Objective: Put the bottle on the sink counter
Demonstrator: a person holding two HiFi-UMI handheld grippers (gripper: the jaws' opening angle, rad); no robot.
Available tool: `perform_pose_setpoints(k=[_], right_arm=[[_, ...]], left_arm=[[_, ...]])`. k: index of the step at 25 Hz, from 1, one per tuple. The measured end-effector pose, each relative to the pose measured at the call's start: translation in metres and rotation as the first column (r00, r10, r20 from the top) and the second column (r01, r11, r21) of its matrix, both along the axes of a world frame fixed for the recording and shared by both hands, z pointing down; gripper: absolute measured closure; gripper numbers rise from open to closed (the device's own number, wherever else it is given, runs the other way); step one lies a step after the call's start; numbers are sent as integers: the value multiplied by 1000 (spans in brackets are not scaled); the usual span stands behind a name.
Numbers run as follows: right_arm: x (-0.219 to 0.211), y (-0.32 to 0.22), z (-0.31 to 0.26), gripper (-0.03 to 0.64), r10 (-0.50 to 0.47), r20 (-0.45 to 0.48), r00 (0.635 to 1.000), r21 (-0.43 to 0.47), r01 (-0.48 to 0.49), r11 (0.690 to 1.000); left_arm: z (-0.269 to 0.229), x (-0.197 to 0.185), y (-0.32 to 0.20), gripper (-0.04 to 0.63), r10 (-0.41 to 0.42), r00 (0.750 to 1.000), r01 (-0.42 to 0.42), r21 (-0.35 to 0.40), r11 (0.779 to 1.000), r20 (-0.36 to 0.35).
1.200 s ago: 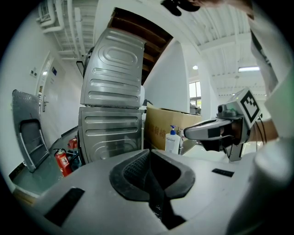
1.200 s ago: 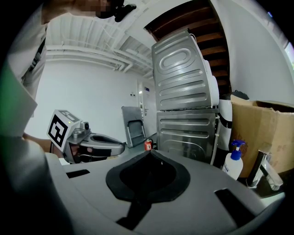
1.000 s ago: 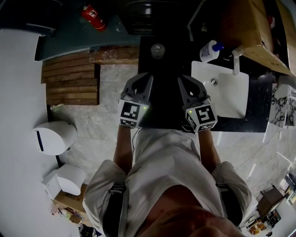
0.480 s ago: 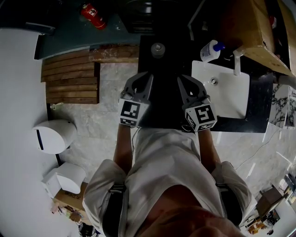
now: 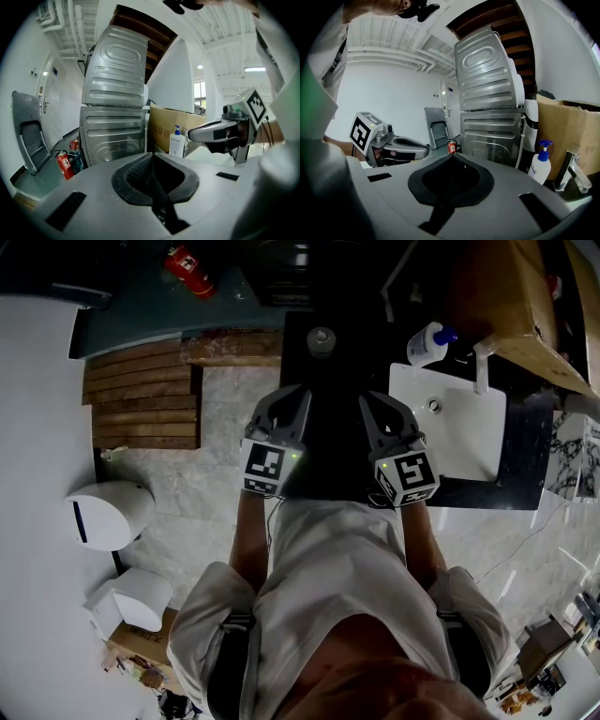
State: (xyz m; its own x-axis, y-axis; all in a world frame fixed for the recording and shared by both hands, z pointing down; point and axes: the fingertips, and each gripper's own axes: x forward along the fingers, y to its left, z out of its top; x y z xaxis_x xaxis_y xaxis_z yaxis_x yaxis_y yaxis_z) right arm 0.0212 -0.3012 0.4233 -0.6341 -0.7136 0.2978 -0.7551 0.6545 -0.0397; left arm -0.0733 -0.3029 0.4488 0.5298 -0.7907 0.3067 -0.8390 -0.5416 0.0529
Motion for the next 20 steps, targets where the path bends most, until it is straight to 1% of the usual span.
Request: perform_pose_setpoints(k=[5, 17, 20], right_arm=[[1, -2, 2, 620, 21, -12, 1000, 3, -21, 1000], [-2, 0, -6, 618, 17, -5, 1000, 35, -17, 999], [-5, 1, -8, 620, -1, -4, 1000, 37, 2, 999]], left_arm=[[0, 0, 0, 584, 2, 1000, -2, 2, 1000, -1], [-6, 4, 1, 584, 10, 1000, -10, 17, 1000, -1], [-8, 6, 0, 584, 13, 1000, -13, 21, 1000, -7]])
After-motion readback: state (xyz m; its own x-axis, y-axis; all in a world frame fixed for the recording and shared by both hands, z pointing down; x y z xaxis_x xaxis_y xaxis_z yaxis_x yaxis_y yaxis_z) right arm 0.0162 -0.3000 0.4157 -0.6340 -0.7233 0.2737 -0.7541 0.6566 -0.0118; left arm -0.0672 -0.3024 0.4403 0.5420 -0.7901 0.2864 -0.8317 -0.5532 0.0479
